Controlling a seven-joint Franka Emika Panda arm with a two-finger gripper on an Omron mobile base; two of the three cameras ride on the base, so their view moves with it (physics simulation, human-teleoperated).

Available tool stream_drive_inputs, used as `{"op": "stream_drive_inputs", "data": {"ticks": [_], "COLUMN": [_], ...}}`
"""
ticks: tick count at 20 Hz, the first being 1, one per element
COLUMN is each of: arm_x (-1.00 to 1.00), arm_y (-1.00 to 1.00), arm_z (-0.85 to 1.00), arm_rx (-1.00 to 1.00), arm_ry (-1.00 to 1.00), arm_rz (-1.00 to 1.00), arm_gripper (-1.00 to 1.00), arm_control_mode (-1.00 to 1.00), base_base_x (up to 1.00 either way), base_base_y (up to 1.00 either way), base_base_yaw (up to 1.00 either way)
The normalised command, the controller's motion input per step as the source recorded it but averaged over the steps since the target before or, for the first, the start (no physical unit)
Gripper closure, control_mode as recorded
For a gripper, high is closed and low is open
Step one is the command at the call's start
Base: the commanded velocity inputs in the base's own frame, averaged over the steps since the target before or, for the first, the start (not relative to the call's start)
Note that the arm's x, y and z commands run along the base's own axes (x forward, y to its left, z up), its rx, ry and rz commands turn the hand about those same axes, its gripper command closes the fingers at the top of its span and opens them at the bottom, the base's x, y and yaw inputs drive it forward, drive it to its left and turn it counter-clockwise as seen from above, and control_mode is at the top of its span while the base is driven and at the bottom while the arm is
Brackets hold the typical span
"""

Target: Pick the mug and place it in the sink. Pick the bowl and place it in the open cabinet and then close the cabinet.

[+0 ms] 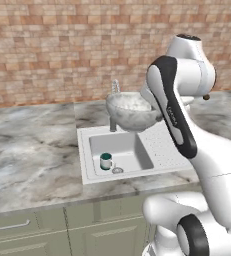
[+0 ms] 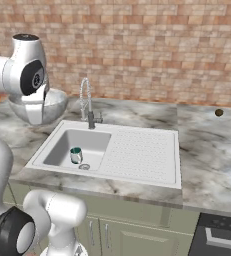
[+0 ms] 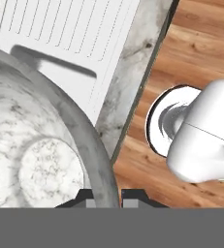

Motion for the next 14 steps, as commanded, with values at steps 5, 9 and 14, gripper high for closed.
{"op": "stream_drive_inputs", "data": {"ticks": [5, 9, 14], "arm_x": [0.00, -0.06, -0.02], "arm_y": [-0.16, -0.47, -0.42], "arm_z": [-0.02, 0.00, -0.03], "arm_rx": [-0.07, -0.06, -0.04], "arm_ry": [-0.02, -0.02, 0.00], "arm_rz": [-0.05, -0.11, -0.16], "arm_gripper": [1.00, 1.00, 1.00], "arm_control_mode": [-1.00, -1.00, -1.00], "base_base_x": [0.00, 0.00, 0.00], "base_base_y": [0.00, 0.00, 0.00], "base_base_yaw": [0.00, 0.00, 0.00]}}
